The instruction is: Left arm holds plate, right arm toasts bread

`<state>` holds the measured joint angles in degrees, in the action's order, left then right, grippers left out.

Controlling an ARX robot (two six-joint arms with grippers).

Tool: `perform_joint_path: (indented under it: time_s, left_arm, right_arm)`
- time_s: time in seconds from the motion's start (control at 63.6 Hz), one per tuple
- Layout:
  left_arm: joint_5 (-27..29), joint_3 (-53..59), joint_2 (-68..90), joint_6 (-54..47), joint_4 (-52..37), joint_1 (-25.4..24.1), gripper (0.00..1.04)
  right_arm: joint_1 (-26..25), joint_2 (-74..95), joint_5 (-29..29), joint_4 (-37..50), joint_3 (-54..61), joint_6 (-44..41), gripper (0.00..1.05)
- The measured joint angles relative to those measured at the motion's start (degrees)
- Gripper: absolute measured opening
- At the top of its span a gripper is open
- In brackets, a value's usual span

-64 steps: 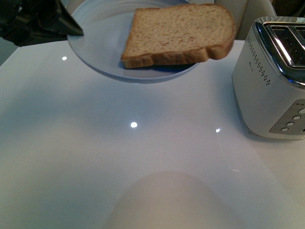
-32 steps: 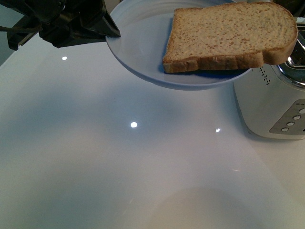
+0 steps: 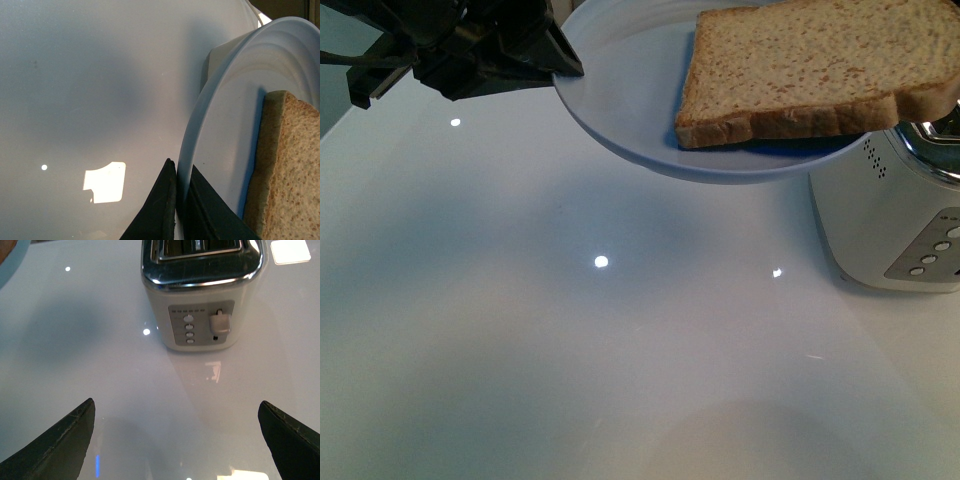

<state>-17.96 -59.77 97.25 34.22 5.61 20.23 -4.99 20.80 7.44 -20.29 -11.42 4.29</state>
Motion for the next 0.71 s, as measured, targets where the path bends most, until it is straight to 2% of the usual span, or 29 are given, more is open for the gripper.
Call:
perform_joint_path:
  time_s: [0.157,0.44,0.519,0.629,0.708]
  left_arm:
    - [0.0,0.0,0.0,0.0,0.0,0.3,0.03]
    - [0.0,0.0,0.0,0.2,0.0,0.5,0.03]
    - [-0.1,0.0,0.0,0.2,0.0,0.7,0.03]
    - [-0.2,0.0,0.0,0.2,0.0,0.8,0.03]
    - [-0.2,0.0,0.0,0.2,0.0,0.8,0.03]
  right_arm:
    - [-4.0,10.9,5.3,8.8,-4.4,1.9,0.96]
    - [-2.7,30.6,15.0,22.9,-13.4,9.7,0.96]
    - [-1.9,35.5,18.3,26.3,-15.1,13.1,0.96]
    - [-0.7,42.1,26.1,33.1,-16.5,21.5,0.96]
    - [1.0,45.9,28.0,37.6,-17.0,28.1,0.96]
